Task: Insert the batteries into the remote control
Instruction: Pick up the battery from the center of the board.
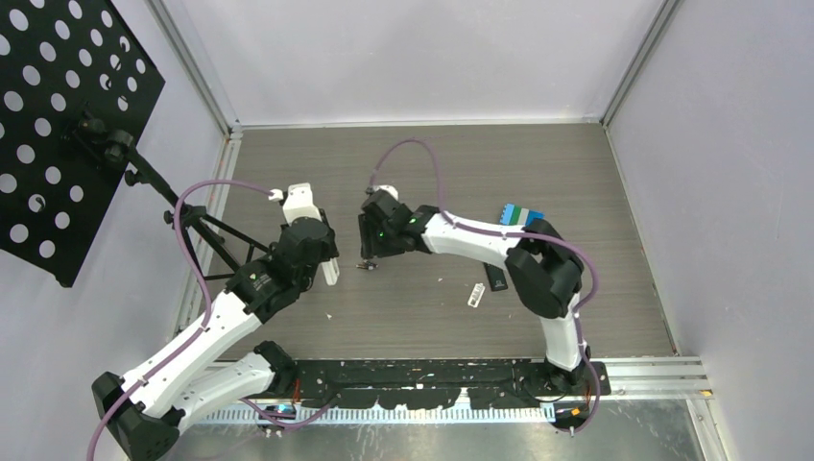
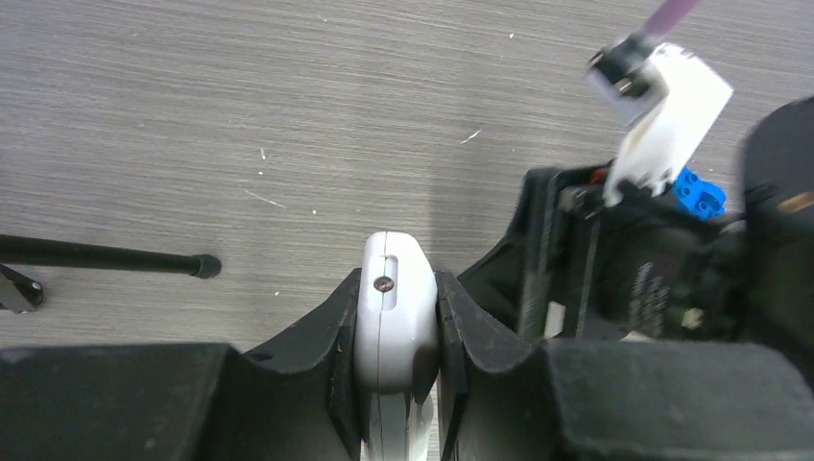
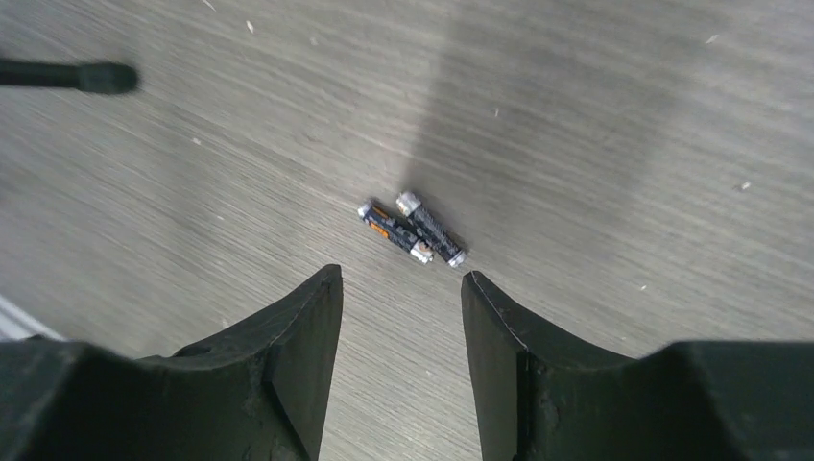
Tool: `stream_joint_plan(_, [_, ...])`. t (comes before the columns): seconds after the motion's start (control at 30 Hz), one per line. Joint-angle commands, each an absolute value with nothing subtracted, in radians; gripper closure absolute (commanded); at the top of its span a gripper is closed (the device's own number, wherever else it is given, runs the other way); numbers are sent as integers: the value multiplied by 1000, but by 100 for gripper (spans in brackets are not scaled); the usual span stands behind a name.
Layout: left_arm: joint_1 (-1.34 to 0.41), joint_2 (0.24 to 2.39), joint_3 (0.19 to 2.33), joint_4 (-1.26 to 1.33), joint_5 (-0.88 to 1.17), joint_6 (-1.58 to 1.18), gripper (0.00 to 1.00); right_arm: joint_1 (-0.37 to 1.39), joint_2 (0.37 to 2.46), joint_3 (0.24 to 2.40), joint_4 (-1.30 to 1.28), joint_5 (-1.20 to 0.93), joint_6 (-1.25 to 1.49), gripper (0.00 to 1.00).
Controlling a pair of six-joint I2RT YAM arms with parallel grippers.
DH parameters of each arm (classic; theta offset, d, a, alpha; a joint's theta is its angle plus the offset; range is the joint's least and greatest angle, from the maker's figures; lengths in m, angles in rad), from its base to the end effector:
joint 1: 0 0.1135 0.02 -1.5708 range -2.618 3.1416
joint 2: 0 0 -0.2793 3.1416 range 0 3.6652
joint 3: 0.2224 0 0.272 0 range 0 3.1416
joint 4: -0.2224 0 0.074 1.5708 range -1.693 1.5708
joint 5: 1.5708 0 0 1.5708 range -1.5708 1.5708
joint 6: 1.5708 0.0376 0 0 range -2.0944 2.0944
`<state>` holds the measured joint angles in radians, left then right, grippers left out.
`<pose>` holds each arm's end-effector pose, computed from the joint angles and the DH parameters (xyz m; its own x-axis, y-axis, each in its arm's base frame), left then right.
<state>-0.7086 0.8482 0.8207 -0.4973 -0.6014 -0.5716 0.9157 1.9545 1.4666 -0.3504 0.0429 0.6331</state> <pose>0.1604 -0.1095 0.3231 -0.4091 -0.2368 -0.8812 -0.0672 0.9709 -0.2297 0.2825 0.3651 0.2182 -0.8236 -0.1017 -0.5580 -0.3566 0.8579 0.3699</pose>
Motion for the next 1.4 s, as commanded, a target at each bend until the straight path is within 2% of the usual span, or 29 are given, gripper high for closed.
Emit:
stream_joint_plan(0.0, [-707, 828, 816, -494, -635, -591, 100, 969, 2017, 1571, -478, 185, 600, 45])
stream_joint_plan(0.4, [-707, 829, 832, -552, -713, -599, 100, 988, 2131, 1674, -549, 249, 601, 44])
stream_joint_plan(0.63, [-707, 823, 830, -555, -729, -592, 100, 988, 2167, 1709, -548, 241, 596, 49])
stream_joint_plan(0.87, [-707, 805, 828, -564, -742, -588, 100, 988, 2222, 1775, -583, 247, 600, 49])
stream_joint_plan(1.1, [-707, 790, 821, -566, -743, -586, 100, 988, 2255, 1820, -640, 270, 610, 59])
stream_joint_plan(1.37, [-707, 792, 818, -557, -731, -582, 100, 991, 2228, 1800, -698, 280, 586, 62])
